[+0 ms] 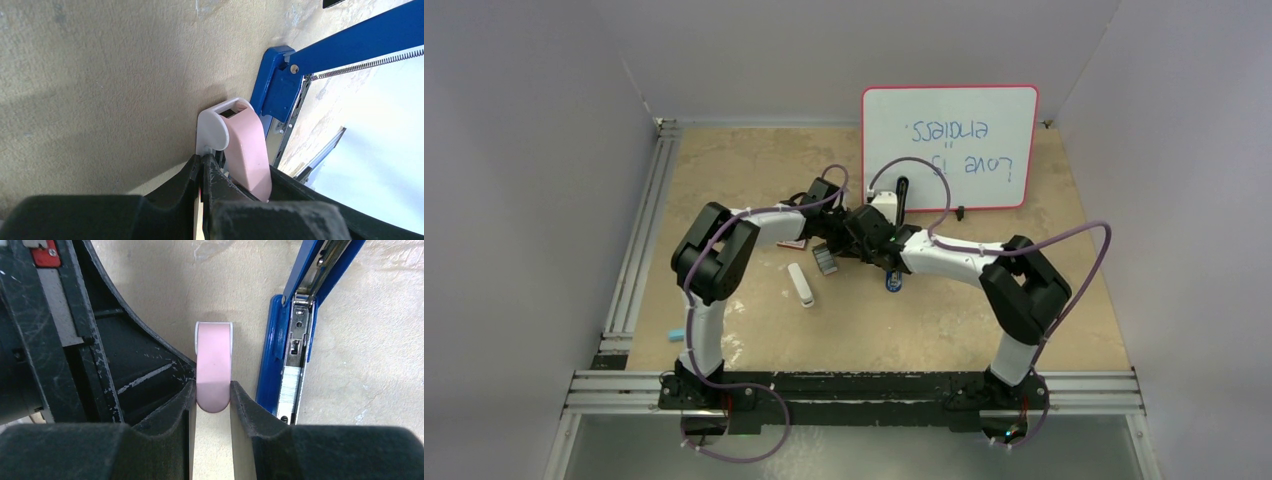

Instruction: Load the staples into the stapler

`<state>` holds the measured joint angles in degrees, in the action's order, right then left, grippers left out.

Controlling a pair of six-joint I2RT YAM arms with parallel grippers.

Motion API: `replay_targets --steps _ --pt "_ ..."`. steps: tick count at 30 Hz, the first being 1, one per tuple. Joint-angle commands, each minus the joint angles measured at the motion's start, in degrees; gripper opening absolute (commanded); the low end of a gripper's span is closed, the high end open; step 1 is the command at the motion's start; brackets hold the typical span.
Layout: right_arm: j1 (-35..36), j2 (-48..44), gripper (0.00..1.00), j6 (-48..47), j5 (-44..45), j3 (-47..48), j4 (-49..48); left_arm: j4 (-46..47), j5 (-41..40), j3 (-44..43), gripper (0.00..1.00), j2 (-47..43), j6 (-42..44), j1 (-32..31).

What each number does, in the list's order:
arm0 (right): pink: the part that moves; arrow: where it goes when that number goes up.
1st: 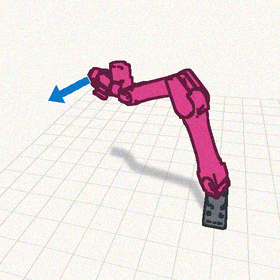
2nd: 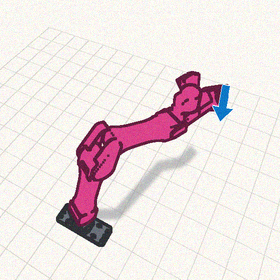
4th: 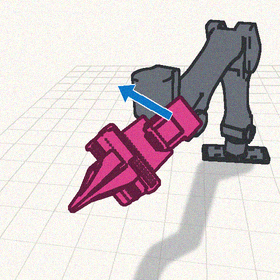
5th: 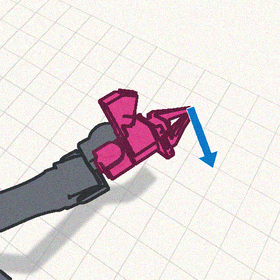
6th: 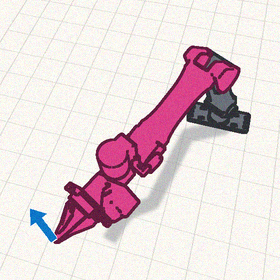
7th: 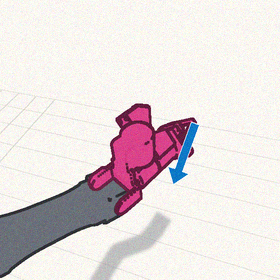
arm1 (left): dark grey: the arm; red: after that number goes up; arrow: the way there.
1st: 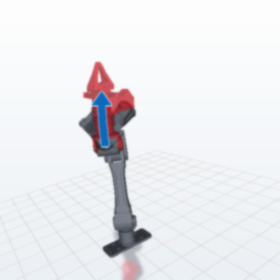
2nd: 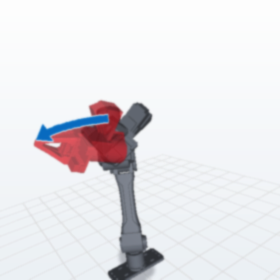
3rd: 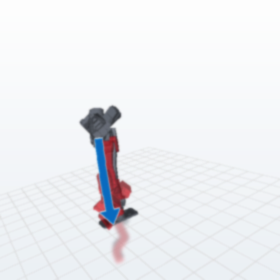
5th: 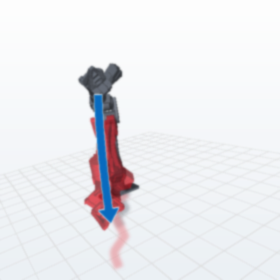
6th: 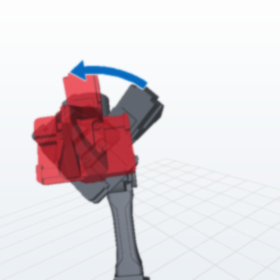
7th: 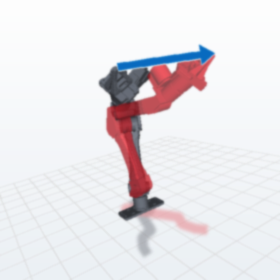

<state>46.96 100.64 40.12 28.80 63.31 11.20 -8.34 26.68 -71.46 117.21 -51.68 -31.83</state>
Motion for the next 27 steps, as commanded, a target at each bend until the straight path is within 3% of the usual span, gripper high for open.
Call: replay_targets --steps 1,8,14,18,27 --pt "1.0 1.73 0.13 1.32 -1.37 -0.89 2.32 2.0 -1.89 0.81 0.02 0.04 0.84 1.02" --pt "1.07 2.04 0.17 1.91 -2.34 0.13 4.43 3.19 0.38 2.58 0.06 -2.61 1.13 1.66" --pt "0.7 -1.04 0.35 0.82 -1.29 5.46 6.75 1.45 1.01 1.37 0.14 -5.26 2.96 1.97" --pt "0.26 -0.61 0.54 -0.23 0.44 7.79 7.77 -1.67 -1.03 -0.04 0.18 -6.92 4.11 2.05" --pt "-0.75 2.18 0.52 -1.62 -2.03 9.88 10.7 -4.81 -3.76 -0.33 0.22 -10.73 5.68 2.41"
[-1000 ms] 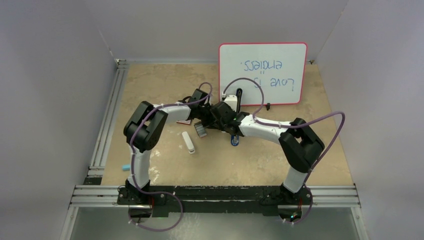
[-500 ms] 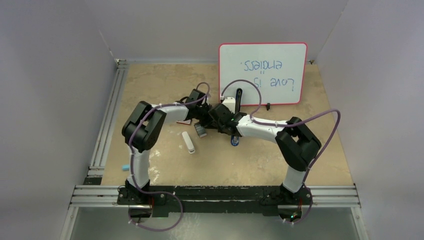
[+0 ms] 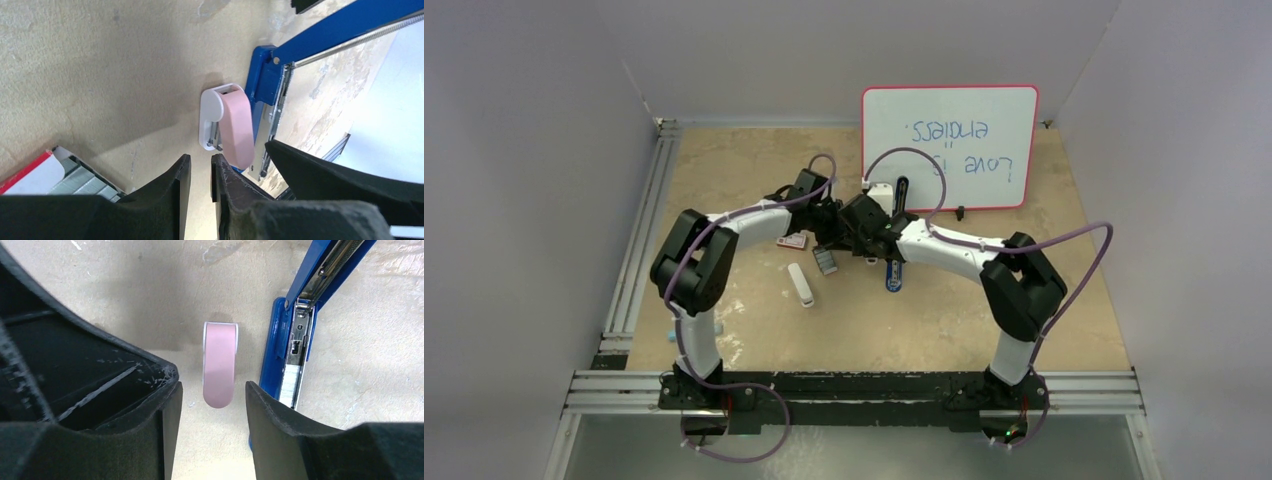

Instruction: Load the staples into the stapler

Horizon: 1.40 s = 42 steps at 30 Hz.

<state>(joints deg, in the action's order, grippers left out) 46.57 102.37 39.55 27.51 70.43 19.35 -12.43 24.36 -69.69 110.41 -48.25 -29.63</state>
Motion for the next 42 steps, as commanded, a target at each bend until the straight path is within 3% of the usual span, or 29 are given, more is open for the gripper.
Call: replay_targets --steps 1,5,11,16,36,42 --pt "-0.34 0.79 0.52 -1.21 -1.39 2.67 2.77 -0.87 -1.69 -2.04 0.22 -4.28 2.4 0.25" --pt "-0.36 1.69 0.49 -1.5 -3.62 1.62 3.23 -0.84 -2.5 -1.52 0.22 -4.89 2.78 0.19" --pt "-0.38 2.16 0.22 -1.82 -4.66 0.82 3.28 -1.17 -3.51 -1.5 0.22 -4.94 3.41 0.21" --pt "-0.69 4.04 0.14 -1.68 -5.63 -0.18 2.91 -1.28 -3.77 -1.42 0.22 -5.19 3.76 0.21" --pt "-3.61 13.49 0.1 -3.73 -13.77 -7.71 -4.93 -1.28 -3.65 -0.48 0.22 -5.29 3.95 0.25" --pt "-3.82 8.26 0.22 -3.69 -8.86 -0.98 -1.57 -1.0 -4.39 0.16 0.22 -6.12 3.62 0.21"
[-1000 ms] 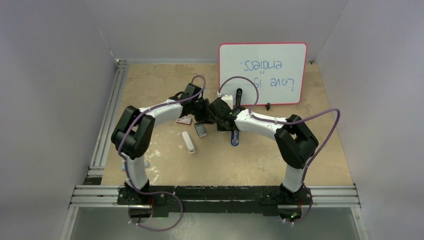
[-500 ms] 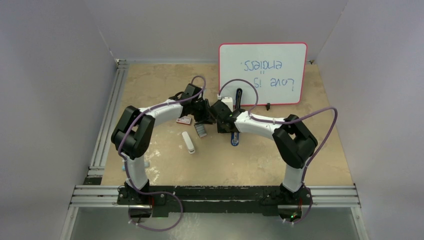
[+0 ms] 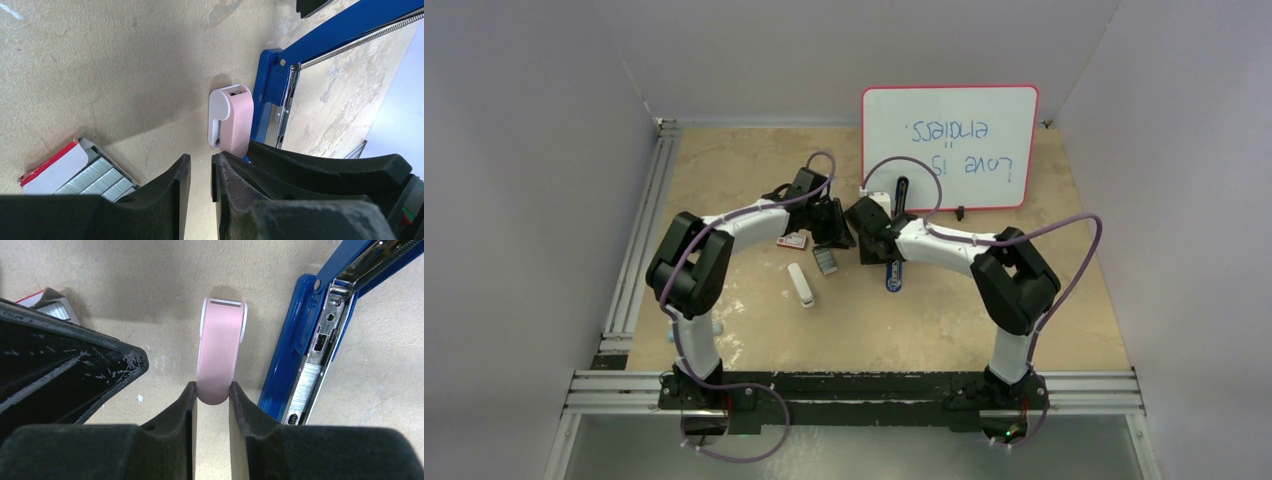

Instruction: Load the staples into the stapler

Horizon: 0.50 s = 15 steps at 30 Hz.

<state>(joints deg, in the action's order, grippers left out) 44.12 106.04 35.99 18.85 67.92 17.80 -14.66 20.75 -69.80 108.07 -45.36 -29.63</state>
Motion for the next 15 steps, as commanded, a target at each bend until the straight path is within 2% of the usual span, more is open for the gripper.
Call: replay_targets --steps 1,10,15 --pt "-1.44 3.84 0.25 -0.17 0.79 3.22 0.83 1.22 -1.05 0.34 0.22 -4.06 0.72 0.25" --pt "-2.59 2.31 0.48 -1.55 7.07 10.56 4.62 0.6 -3.71 0.8 0.22 -6.06 0.89 0.27" --pt "-2.58 2.16 0.51 -1.55 5.21 10.4 3.59 0.65 -7.61 2.28 0.22 -8.14 -0.32 0.43"
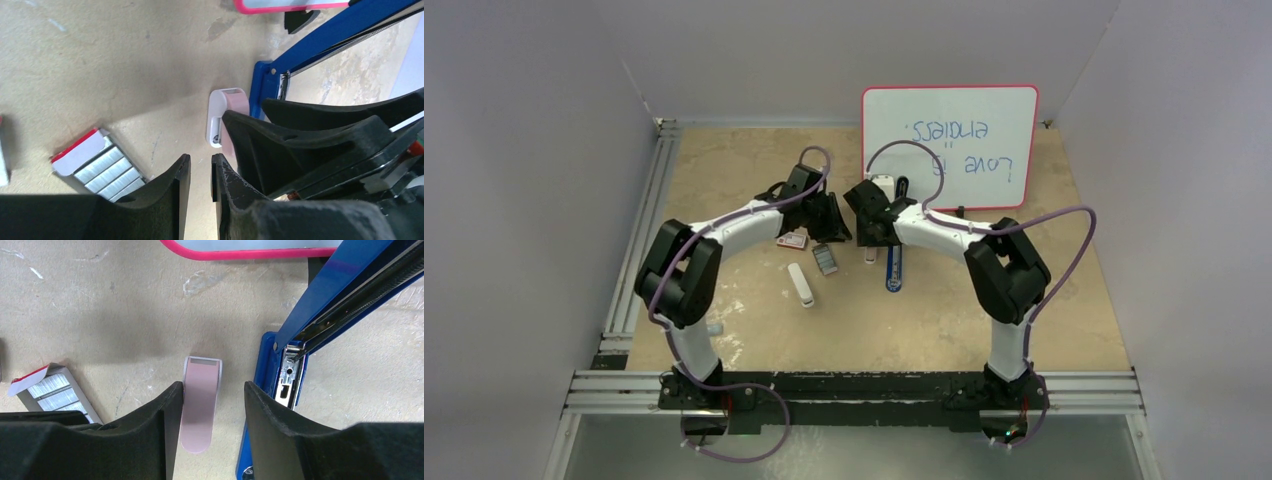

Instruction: Load the staples into the stapler

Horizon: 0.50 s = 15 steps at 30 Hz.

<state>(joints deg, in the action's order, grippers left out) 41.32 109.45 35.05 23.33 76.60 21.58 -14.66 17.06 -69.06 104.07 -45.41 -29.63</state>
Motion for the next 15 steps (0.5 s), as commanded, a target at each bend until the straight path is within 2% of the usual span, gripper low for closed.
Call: replay_targets --steps 1,9,15 --pt "0.21 -1.11 0.51 -0.88 0.02 1.55 -0.49 0.9 -4.51 2.32 0.22 -4.98 -0.77 0.57" --pt "0.23 1.99 0.55 -1.69 -4.51 -0.32 -2.6 2.26 -6.75 5.05 0.23 -8.59 -1.62 0.98" --pt "0.19 3.62 0.53 -0.91 -4.67 -0.99 -2.73 2.06 -6.95 5.8 0.23 -9.26 -1.78 1.06"
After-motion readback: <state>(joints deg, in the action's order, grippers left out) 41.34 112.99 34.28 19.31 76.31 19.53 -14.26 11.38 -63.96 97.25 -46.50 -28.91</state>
